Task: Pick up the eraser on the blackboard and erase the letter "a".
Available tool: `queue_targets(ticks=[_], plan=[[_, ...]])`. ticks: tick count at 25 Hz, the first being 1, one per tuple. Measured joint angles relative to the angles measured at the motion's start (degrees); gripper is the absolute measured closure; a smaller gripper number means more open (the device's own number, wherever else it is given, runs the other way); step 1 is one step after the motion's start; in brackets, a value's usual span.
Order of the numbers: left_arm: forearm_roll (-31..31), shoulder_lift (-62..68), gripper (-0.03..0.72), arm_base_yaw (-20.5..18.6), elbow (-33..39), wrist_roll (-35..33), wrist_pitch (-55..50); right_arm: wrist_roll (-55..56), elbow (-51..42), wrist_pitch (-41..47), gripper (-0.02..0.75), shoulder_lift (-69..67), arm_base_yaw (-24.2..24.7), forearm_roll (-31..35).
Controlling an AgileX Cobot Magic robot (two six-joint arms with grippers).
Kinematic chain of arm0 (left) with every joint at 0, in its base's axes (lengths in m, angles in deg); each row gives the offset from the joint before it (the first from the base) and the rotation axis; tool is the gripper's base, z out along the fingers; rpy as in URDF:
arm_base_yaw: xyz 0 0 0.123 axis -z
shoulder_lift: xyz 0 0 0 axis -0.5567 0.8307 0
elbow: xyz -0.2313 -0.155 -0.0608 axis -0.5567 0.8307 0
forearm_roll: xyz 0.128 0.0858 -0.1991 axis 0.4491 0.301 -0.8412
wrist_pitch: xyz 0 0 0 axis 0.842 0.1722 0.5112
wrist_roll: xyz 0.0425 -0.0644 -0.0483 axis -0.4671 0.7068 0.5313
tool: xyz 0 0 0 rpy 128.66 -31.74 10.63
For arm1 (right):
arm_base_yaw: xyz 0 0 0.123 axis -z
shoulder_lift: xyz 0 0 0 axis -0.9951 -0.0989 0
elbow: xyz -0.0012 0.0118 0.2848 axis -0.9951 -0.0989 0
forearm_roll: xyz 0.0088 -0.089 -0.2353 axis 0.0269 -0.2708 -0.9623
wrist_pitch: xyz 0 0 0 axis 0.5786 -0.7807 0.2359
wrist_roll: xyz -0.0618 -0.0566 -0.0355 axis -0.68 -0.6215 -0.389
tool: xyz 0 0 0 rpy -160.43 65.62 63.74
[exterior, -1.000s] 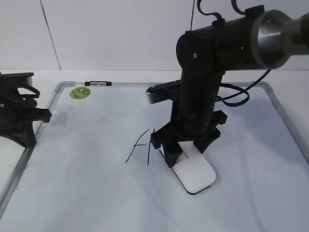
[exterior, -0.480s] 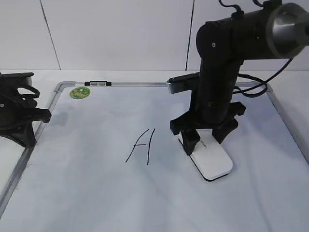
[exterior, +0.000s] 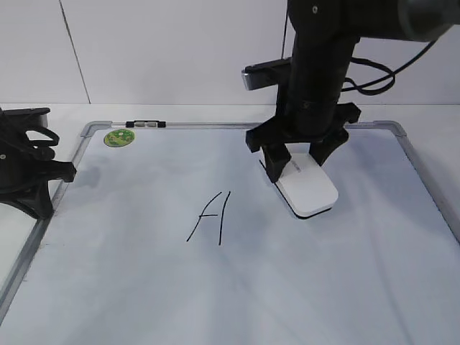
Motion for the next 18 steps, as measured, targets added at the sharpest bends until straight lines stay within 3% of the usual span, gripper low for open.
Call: queue_targets(ticks=[7,18], plan=[[0.0,0.0,0.671,0.0,0.0,0.0,0.0,1.3,2.3,0.4,0.205,0.4,2.4,-1.7],[0.1,0.0,0.671,0.0,0.0,0.0,0.0,1.5,2.3,0.7,0.205,6.7,12.6,-1.0]])
